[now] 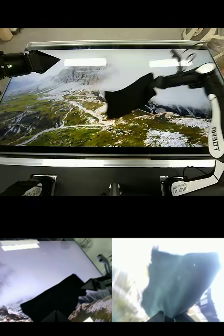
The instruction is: Fold the shirts.
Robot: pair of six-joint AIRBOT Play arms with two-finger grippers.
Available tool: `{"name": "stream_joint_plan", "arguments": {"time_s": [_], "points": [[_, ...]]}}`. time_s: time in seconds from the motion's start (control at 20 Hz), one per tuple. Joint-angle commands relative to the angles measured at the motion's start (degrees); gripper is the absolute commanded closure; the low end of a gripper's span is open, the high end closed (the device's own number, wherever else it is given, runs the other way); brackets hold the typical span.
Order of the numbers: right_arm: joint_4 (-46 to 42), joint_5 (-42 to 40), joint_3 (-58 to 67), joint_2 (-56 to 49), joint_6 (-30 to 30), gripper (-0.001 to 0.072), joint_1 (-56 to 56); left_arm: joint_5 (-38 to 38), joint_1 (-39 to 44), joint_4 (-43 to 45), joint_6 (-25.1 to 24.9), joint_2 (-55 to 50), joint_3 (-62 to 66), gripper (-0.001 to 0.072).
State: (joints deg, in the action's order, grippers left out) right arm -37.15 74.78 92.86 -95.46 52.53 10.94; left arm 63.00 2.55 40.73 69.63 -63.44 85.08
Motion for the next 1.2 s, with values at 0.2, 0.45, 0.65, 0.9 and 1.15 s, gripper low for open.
{"name": "stream_joint_plan", "arguments": {"time_s": [0.2, 0.45, 0.65, 0.9, 1.15], "points": [[-7.6, 8.6, 10.7, 1.9, 1.7, 0.0686, 24.8, 0.5, 0.1, 0.0, 0.0, -0.8, -1.4, 0.0687], [-20.8, 13.9, 10.7, 1.9, 2.5, 0.0686, 41.4, 0.7, 1.0, -0.2, 0.0, -0.8, -1.7, 0.0687], [-31.6, 17.4, 9.6, 1.9, 4.5, 0.0686, 50.4, 0.7, 3.7, -0.2, 0.9, -0.8, -1.7, 0.0687], [-39.0, 19.3, -2.1, 1.9, 5.4, 0.0687, 53.4, 0.7, 6.5, -0.2, 0.9, -0.8, -1.7, 0.0687], [-42.2, 18.4, -11.1, 1.9, 5.8, 0.0687, 53.4, 0.6, 6.6, -0.2, 0.9, -0.8, -1.7, 0.0687]]}}
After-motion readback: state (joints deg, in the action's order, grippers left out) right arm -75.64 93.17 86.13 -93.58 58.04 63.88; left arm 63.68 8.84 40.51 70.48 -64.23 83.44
